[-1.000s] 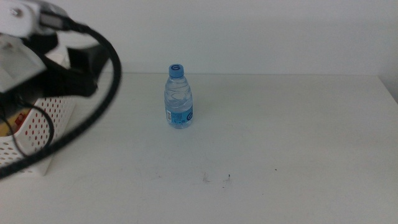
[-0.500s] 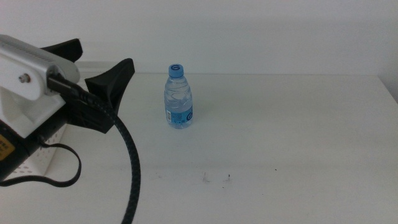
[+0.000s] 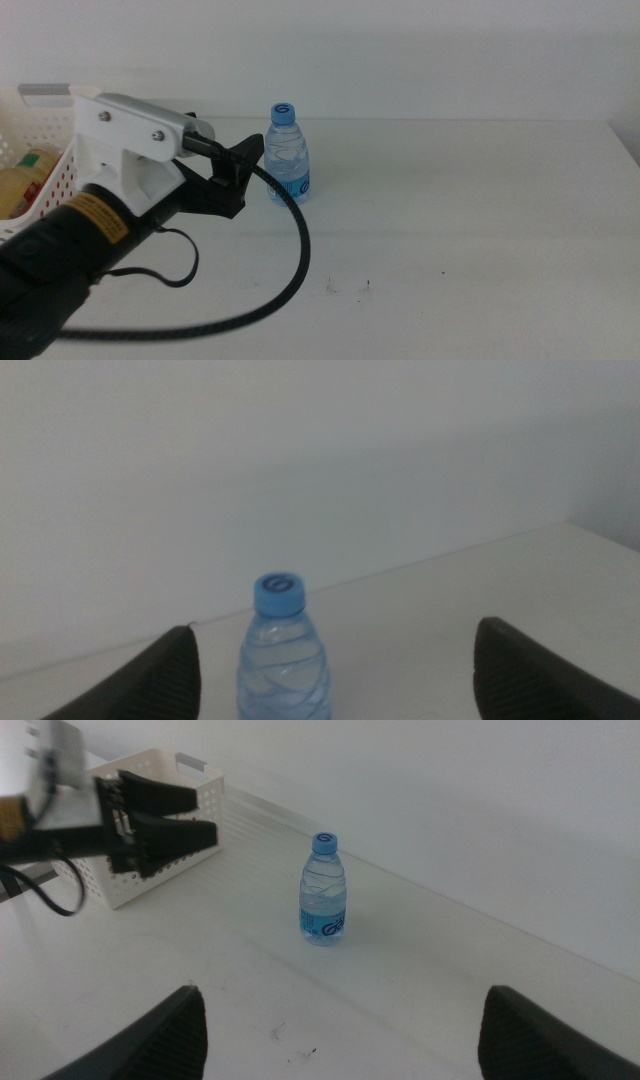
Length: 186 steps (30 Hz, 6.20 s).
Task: Use arms to grab the bottles and put them into the dustbin to the left of the table.
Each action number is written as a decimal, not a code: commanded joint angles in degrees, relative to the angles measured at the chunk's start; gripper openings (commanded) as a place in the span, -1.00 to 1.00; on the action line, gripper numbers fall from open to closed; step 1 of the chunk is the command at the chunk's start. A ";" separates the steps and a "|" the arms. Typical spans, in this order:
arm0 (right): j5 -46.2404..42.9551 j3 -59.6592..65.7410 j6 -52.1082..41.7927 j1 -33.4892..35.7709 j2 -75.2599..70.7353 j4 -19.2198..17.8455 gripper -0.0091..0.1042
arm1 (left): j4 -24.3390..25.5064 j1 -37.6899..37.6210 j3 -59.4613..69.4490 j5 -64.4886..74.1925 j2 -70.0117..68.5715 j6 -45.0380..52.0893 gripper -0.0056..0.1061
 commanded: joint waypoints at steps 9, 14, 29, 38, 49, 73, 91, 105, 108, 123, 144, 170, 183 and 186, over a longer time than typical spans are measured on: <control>-0.36 -0.40 -0.14 0.07 0.12 0.01 0.64 | -0.63 2.30 0.34 -11.70 12.23 -0.22 0.78; -0.36 -0.40 -0.14 0.07 0.12 0.01 0.64 | -2.21 2.30 0.34 -18.14 18.57 3.66 0.78; -0.36 -0.40 -0.14 0.07 0.12 0.01 0.64 | -2.19 3.88 -8.83 -28.66 37.68 3.41 0.78; -0.36 -0.40 -0.14 0.07 0.12 0.01 0.64 | 2.86 5.01 -16.38 -23.88 42.79 2.51 0.78; -0.36 -0.40 -0.14 0.07 0.12 0.01 0.64 | 4.73 5.01 -22.90 -24.88 50.15 -0.22 0.78; -0.36 -0.40 -0.14 0.07 0.12 0.01 0.64 | 6.85 5.01 -34.23 -21.47 56.94 -3.71 0.58; -0.36 -0.40 -0.14 0.07 0.12 0.01 0.64 | 17.53 5.01 -34.23 -8.34 46.75 -11.43 -0.43; -0.36 -0.40 -0.14 0.07 0.12 0.01 0.64 | 17.62 3.78 -34.23 10.25 27.30 -15.23 -0.43; -0.36 -0.40 -0.14 0.07 0.12 0.01 0.64 | 17.62 3.78 -34.12 14.09 24.36 -15.23 -0.43; -0.36 -0.40 -0.14 0.07 0.12 0.01 0.64 | -11.73 5.82 -47.00 60.52 12.48 16.61 -0.43; -0.36 -0.40 -0.14 0.07 0.12 0.01 0.64 | -24.89 33.43 -70.42 91.38 18.15 32.63 -0.43; -0.36 -0.40 -0.14 0.07 0.12 0.01 0.64 | -17.59 41.66 -70.60 94.22 40.13 34.92 -0.43; -0.36 -0.40 -0.14 0.07 0.12 0.01 0.64 | -17.69 41.66 -70.60 94.94 46.33 35.81 0.19; -0.36 -0.40 -0.14 0.07 0.12 0.01 0.64 | -17.58 41.55 -70.72 94.60 46.11 35.81 0.56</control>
